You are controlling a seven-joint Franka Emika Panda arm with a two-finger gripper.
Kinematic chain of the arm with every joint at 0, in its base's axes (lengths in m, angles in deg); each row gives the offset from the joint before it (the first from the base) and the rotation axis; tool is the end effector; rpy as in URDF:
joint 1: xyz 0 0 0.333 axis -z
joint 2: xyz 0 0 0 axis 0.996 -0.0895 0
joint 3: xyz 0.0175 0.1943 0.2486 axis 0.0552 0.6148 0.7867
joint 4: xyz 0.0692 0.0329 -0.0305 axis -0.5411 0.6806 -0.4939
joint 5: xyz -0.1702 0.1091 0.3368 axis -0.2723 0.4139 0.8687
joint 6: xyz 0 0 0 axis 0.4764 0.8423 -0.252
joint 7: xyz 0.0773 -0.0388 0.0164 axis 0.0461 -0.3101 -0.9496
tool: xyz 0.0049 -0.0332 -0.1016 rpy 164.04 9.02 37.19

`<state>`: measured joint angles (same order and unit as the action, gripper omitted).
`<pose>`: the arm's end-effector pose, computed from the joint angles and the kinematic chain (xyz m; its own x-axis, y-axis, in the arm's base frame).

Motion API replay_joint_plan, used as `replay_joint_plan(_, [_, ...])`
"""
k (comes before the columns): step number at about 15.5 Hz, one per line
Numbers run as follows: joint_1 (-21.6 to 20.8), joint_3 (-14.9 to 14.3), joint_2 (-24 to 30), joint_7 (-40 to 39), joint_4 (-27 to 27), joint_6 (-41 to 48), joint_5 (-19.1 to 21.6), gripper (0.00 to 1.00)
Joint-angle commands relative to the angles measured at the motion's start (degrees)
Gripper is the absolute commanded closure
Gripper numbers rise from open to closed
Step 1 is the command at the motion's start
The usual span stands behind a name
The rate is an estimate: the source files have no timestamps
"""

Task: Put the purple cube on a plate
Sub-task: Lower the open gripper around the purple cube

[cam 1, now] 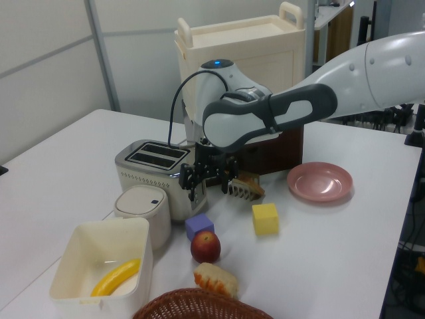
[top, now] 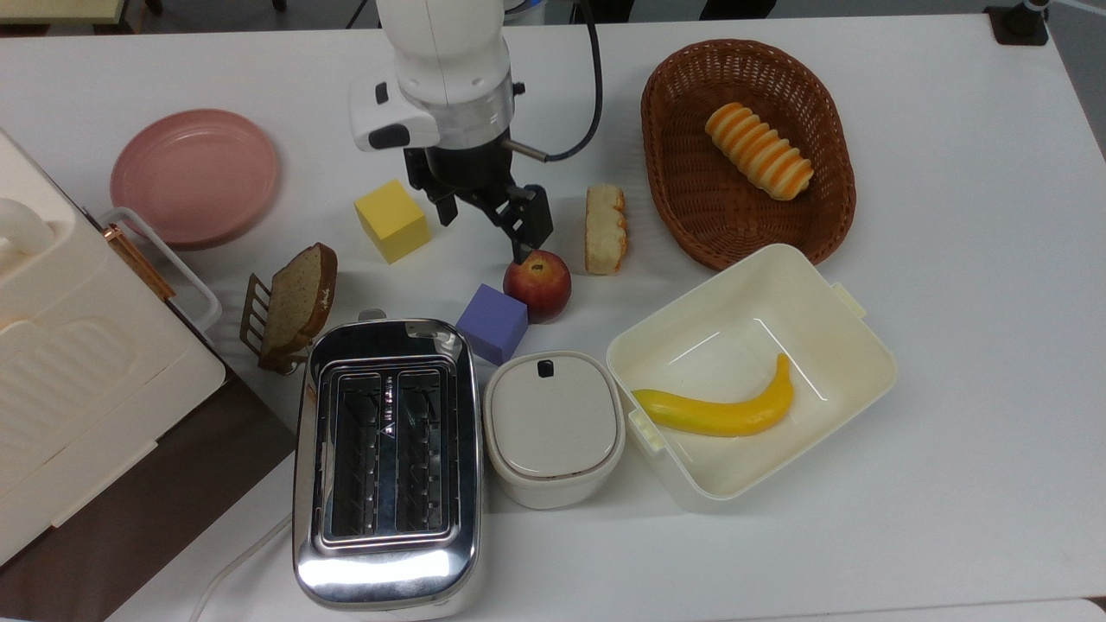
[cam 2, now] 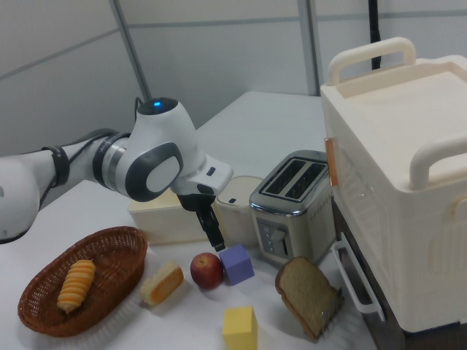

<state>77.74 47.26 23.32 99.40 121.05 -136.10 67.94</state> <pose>0.6474 0.0226 0.4489 0.8304 -0.5491 0.0948 -0.5398 -0.8349 -0.1074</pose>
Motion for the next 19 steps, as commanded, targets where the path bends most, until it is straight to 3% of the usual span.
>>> replay_joint_plan(1, [-0.6,-0.5,-1.6,1.8,-0.3,-3.2,-2.5,0.0])
replay_joint_plan(7, [-0.7,-0.1,-5.5,1.6,-0.5,-6.3,-6.2,0.0])
replay_joint_plan(19, [-1.0,0.7,-9.1,1.6,-0.5,-9.7,-8.1,0.0])
